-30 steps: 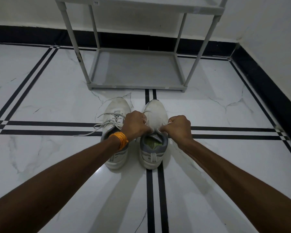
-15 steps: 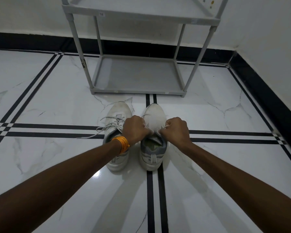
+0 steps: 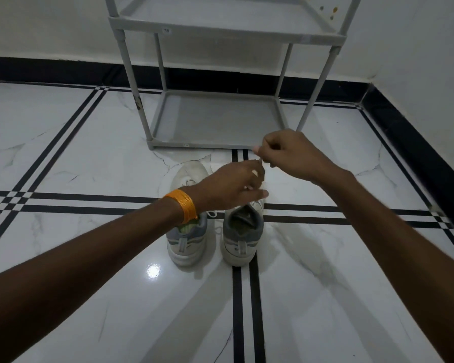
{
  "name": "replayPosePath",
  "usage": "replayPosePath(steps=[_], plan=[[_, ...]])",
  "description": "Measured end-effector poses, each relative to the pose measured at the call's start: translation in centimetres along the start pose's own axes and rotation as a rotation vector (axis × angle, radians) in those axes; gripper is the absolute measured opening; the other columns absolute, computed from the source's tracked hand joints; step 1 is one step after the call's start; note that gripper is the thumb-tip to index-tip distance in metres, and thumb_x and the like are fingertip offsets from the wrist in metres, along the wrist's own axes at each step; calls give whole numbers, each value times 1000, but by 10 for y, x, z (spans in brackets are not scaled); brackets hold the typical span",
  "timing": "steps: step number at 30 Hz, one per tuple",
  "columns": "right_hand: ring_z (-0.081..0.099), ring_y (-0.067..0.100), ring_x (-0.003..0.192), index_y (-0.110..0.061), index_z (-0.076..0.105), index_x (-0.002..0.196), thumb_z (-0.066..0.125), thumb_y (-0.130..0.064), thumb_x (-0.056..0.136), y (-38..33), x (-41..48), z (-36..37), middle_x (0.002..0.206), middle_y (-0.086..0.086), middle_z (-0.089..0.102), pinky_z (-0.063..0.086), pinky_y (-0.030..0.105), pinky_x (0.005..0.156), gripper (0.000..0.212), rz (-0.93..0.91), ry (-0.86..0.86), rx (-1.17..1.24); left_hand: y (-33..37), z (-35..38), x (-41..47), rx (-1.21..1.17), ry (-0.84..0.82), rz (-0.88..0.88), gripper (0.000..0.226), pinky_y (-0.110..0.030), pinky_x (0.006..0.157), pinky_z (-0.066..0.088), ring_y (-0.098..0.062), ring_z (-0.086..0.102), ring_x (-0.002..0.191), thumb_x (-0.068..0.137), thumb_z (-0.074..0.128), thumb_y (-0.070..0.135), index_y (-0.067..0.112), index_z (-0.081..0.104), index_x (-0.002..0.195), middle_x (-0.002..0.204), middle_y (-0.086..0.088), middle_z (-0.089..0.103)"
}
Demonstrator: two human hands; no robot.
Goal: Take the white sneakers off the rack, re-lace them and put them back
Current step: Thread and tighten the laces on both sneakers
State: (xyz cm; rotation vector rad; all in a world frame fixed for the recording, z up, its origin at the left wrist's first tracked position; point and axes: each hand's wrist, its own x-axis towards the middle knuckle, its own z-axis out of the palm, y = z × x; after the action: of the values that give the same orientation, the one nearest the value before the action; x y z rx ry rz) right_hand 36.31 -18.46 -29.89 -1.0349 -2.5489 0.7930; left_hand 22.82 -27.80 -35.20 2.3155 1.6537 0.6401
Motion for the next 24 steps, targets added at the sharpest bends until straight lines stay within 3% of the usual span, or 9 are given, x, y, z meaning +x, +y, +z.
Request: replayPosePath(steps=[3, 6, 7, 9, 12, 16, 18, 21, 24], plan=[[61, 4, 57, -7, 65, 76, 60, -33, 93, -8, 4, 1, 66, -1, 66, 41, 17, 59, 32, -92, -114, -53, -3, 2, 5, 378, -28, 100, 35, -27, 62, 36, -19, 63, 78, 97, 50, 36, 9, 70, 90, 124, -6, 63], [61, 3, 68, -11, 69, 88, 61, -28, 92, -6, 7, 0, 82, -4, 68, 43, 19, 63, 20, -119, -36, -71, -9, -4, 13, 562, -36, -16, 36, -28, 56, 36, -20, 59, 65, 99, 44, 37, 9, 67, 95, 90, -5, 68], [63, 7, 75, -13, 69, 94, 61, -22, 92, -3, 5, 1, 91, -3, 68, 46, 20, 67, 12, -95, 28, -25, -10, -5, 15, 510, -2, -93, 36, -25, 55, 34, -16, 55, 59, 98, 46, 36, 10, 68, 90, 76, -2, 64], [65, 13, 82, -14, 67, 105, 62, -7, 86, 5, -3, 9, 100, -2, 67, 47, 18, 68, 21, 0, 142, 111, -10, -10, 17, 115, 73, -309, 36, -20, 50, 28, -10, 43, 48, 96, 52, 33, 12, 66, 70, 56, 5, 48], [66, 11, 81, -18, 70, 107, 71, -10, 80, 13, -20, 33, 93, -2, 71, 47, 20, 66, 29, 134, 42, 226, -5, -11, 14, -568, 130, -543, 47, -18, 45, 30, -10, 36, 44, 96, 53, 30, 17, 50, 52, 49, 4, 41], [65, 19, 72, -14, 74, 89, 71, -23, 84, 9, -24, 47, 80, 5, 71, 51, 33, 65, 11, 87, 108, 223, -4, -9, 10, -733, 171, -590, 43, -18, 43, 34, -7, 42, 42, 96, 52, 33, 13, 62, 60, 48, 6, 50], [57, 16, 61, -11, 73, 80, 69, -29, 86, 6, -24, 38, 69, 3, 67, 47, 32, 60, 20, 100, 161, 270, -8, -13, 10, -787, 206, -616, 40, -19, 44, 36, -9, 45, 46, 95, 52, 36, 8, 66, 69, 53, 3, 52], [47, 12, 54, -9, 66, 71, 60, -30, 92, 0, -23, 18, 58, 0, 54, 39, 24, 52, 31, 245, 151, 495, -18, -17, 6, -834, 157, -594, 34, -26, 59, 45, -14, 53, 63, 91, 54, 31, 1, 70, 85, 69, -3, 59], [48, 13, 54, -11, 62, 75, 58, -28, 93, -14, -21, -1, 61, 0, 55, 39, 24, 52, 25, 265, 101, 680, -24, -10, 4, -783, -16, -544, 26, -28, 80, 55, -14, 64, 91, 83, 66, 18, 7, 69, 106, 103, -1, 69]])
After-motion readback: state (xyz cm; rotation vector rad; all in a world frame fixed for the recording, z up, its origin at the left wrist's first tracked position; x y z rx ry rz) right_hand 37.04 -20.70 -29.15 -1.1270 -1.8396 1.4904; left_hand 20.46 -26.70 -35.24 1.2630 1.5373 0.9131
